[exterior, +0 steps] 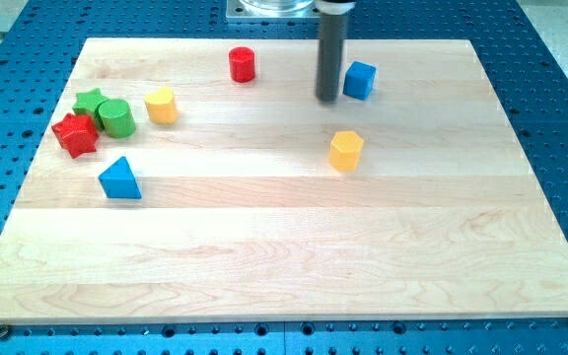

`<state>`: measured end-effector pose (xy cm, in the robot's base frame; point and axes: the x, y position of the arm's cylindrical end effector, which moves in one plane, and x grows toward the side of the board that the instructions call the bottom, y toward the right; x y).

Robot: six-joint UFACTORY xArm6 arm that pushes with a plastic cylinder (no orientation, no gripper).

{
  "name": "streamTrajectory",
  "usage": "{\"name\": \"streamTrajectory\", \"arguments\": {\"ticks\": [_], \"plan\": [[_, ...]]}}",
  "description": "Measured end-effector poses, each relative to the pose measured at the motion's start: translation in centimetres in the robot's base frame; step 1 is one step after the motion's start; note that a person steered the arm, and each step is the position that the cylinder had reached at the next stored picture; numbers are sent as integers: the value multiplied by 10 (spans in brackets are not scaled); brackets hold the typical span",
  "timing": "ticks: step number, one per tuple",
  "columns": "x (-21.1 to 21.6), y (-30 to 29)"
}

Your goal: Push the red circle left beside the cube

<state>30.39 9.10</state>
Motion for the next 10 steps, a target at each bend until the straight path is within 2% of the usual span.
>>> {"name": "streamTrajectory", "arguments": {"ticks": [1, 2, 3, 4, 5, 6, 7, 8, 9, 10], "plan": [[-9, 56], [-9, 64], [-13, 5], [22, -111], [-8, -186], [-19, -255], [-32, -214], [-36, -127], [-57, -174], [-91, -187]]}}
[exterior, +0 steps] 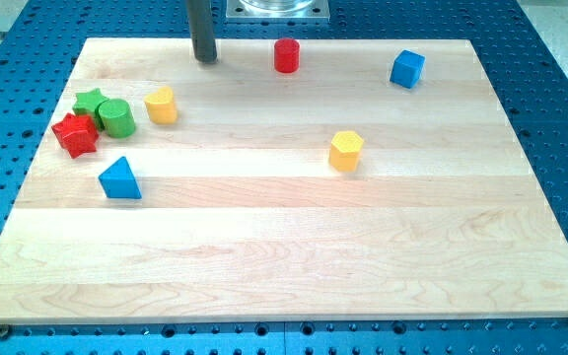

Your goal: Push the red circle left beside the cube

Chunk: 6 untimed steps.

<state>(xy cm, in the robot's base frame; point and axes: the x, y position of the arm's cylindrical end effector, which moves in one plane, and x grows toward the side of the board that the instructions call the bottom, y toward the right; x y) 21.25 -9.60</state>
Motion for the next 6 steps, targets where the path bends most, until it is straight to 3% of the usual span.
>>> {"name": "streamTrajectory", "arguments": {"ticks": [1, 3, 4, 5, 6], "plan": [[-2, 86], [16, 156], [11, 146], [30, 85], [56, 104]]}}
